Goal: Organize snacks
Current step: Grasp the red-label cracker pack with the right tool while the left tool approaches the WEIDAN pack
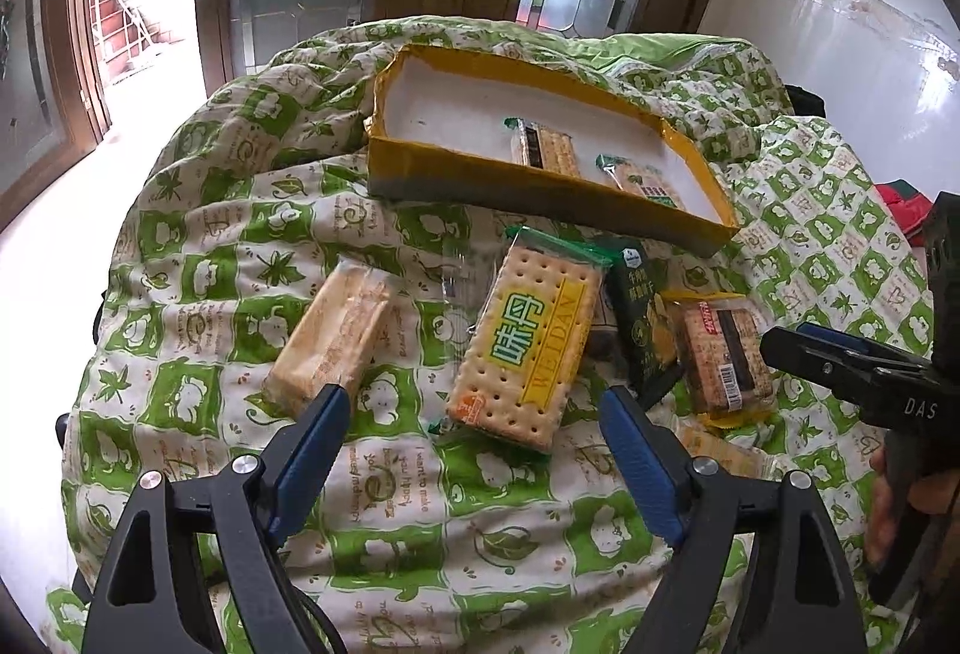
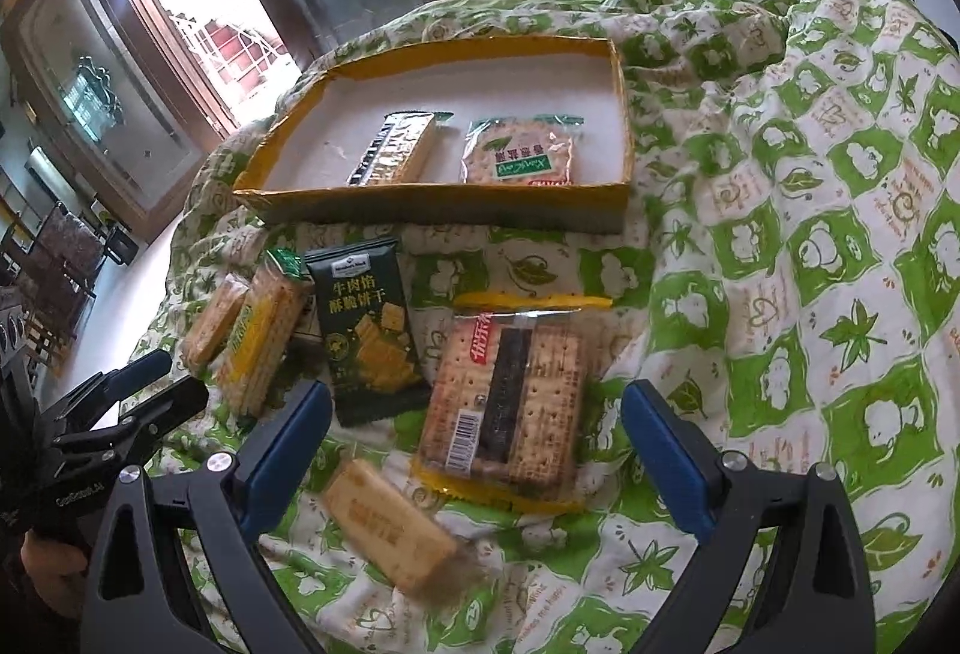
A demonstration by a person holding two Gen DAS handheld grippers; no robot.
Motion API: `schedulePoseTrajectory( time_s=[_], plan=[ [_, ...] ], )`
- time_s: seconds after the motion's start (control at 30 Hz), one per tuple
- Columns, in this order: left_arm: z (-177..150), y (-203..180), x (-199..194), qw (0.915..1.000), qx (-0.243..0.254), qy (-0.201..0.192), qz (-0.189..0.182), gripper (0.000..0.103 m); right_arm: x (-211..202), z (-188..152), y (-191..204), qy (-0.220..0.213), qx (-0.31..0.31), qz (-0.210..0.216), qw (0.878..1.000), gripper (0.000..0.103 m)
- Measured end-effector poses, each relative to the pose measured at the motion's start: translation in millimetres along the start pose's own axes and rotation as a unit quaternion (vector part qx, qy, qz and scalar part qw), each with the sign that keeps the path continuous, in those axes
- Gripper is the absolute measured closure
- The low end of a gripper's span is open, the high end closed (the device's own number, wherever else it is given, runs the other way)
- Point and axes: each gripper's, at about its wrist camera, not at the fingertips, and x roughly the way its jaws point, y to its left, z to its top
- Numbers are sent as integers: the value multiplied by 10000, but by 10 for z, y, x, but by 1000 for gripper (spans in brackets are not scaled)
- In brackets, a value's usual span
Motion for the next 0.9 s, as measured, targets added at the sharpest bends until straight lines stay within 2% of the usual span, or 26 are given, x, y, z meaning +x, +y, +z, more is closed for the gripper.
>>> schedulePoseTrajectory(
  time_s=[0.23,0.5,0.9],
  plan=[
    [18,-23,56,9999,65,82,5,15,33,-1,-24,52,40,-40,10000,6],
    [101,-132,238,9992,304,271,12,15,181,-39,-25,360,17,-252,9990,6],
    [195,-123,422,9989,221,411,-33,15,217,-39,-63,400,103,-310,9987,6]
  ],
)
